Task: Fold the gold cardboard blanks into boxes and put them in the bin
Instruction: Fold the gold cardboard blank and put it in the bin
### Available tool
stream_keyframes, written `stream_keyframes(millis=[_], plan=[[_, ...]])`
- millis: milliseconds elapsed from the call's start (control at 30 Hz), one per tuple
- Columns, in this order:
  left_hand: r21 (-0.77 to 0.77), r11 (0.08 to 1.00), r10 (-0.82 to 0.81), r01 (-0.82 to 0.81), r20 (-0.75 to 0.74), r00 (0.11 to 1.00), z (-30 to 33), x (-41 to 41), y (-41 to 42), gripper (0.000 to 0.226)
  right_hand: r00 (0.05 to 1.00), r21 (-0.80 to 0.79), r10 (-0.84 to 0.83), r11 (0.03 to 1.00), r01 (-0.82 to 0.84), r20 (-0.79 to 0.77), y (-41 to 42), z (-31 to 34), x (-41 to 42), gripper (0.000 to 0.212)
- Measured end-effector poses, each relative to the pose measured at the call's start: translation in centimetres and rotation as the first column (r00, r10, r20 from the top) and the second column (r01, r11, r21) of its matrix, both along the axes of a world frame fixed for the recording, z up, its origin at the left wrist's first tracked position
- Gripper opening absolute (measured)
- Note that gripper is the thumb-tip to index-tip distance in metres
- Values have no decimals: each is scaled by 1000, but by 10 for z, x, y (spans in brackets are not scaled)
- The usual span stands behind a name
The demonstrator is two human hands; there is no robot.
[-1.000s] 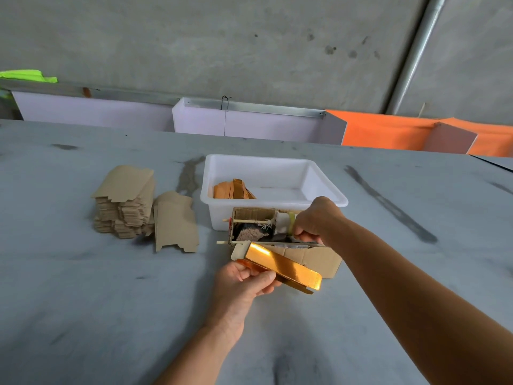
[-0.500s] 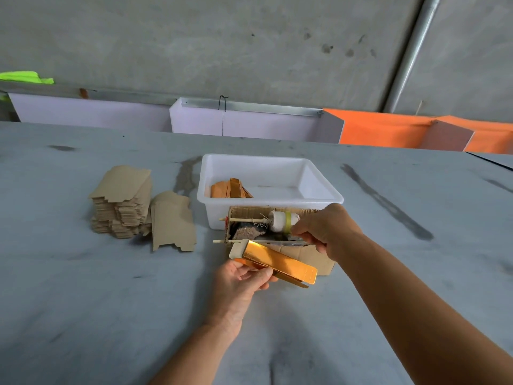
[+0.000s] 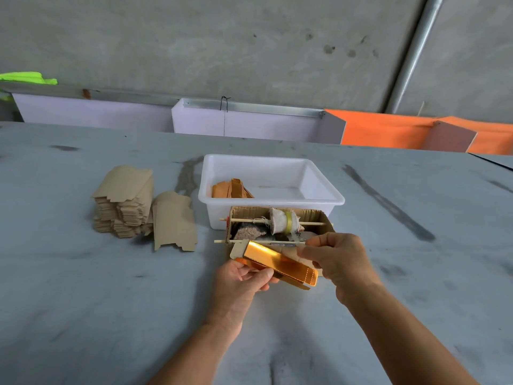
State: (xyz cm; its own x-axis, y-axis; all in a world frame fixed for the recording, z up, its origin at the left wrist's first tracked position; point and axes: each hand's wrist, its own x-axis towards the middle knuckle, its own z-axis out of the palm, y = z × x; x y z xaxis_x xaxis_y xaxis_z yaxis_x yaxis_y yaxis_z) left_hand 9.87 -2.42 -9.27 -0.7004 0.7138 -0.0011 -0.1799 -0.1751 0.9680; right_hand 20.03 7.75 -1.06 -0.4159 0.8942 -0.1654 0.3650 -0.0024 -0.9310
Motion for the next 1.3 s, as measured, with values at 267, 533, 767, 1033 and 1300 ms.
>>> stream_keyframes(millis=[267, 533, 767, 1033, 1300], plan=[[-22, 1000, 9, -8, 23, 1000, 1, 1, -1, 17, 1000, 81, 9, 997, -9, -7, -7, -8, 4, 17], [-37, 999, 31, -29, 52, 998, 3, 2, -2, 18, 998, 170, 55, 984, -53, -11, -9, -16, 7, 14], [-69, 981, 187, -179, 130, 974, 2, 6, -10, 18, 976, 343, 217, 918, -198, -17, -2, -35, 14, 17], [-89, 966, 254, -242, 181, 950, 5, 15, -10, 23, 952, 412, 293, 880, -234, -86, 5, -50, 14, 23], [-140, 960, 265, -240, 195, 944, 5, 15, -10, 19, 925, 428, 325, 877, -218, -195, 6, -60, 13, 30]])
